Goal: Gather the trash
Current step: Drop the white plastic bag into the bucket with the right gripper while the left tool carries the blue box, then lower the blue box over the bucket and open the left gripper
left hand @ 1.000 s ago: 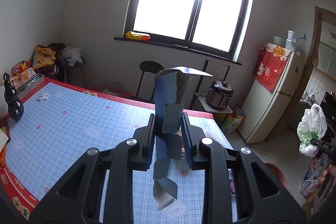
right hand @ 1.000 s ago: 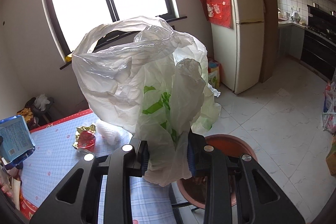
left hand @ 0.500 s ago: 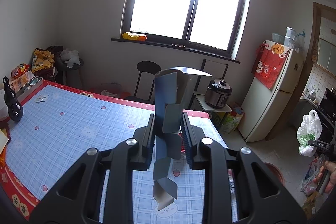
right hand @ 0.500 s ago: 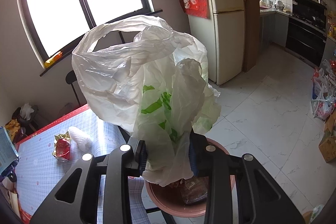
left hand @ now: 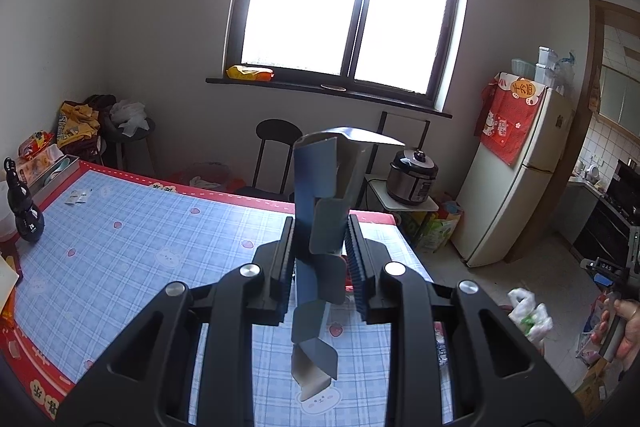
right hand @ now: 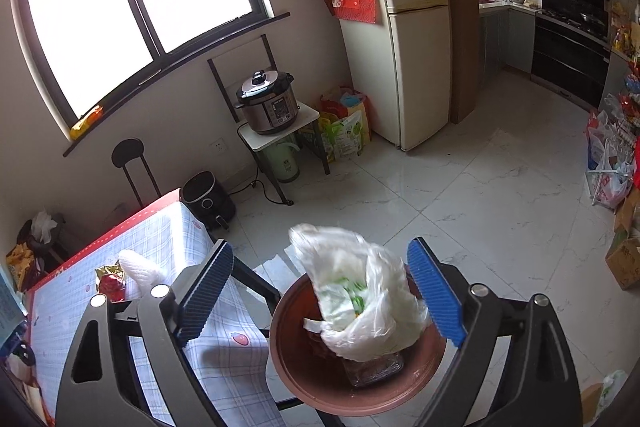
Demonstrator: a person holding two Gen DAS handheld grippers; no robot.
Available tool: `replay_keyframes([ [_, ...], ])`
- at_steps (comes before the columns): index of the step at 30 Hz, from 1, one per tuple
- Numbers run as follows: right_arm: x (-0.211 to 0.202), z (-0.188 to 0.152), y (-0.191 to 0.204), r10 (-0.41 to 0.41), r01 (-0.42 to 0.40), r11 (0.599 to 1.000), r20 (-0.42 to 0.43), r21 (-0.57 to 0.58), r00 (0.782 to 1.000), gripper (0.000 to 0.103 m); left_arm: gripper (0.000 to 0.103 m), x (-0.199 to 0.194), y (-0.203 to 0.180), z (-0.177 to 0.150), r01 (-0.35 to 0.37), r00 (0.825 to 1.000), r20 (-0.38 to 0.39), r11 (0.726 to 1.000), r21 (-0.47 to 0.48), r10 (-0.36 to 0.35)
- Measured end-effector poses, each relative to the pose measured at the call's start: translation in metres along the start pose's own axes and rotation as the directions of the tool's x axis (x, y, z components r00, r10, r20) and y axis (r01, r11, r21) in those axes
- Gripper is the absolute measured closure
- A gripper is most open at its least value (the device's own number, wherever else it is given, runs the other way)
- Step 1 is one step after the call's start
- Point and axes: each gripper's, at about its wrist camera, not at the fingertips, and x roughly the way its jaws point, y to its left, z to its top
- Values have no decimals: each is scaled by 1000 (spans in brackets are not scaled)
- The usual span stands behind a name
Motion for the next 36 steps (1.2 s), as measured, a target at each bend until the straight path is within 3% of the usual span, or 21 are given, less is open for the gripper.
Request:
replay_keyframes([
  [5,-24,4,-1,-17,17,1000,49,14,999,6,75,2,-4,1,41,999,-1,999,14,-41],
  [11,-61,2,-5,-73,73,997,112,-3,991,6,75,9,-27,3,124,992,-9,991,45,-124],
  [16,-88,-6,-19,-99,97,995,139,20,985,6,75,17,-56,3,214,977,-26,973,82,-212],
  [19,-102,-10,-30,-126,123,992,145,30,981,6,75,23,-81,0,282,959,-43,954,101,-279],
  [26,-131,-21,-61,-191,183,981,154,63,969,6,75,34,-151,-11,436,900,-88,887,149,-428],
  [36,-153,-29,-104,-258,249,965,152,79,954,6,75,51,-239,-35,557,830,-155,813,170,-536],
])
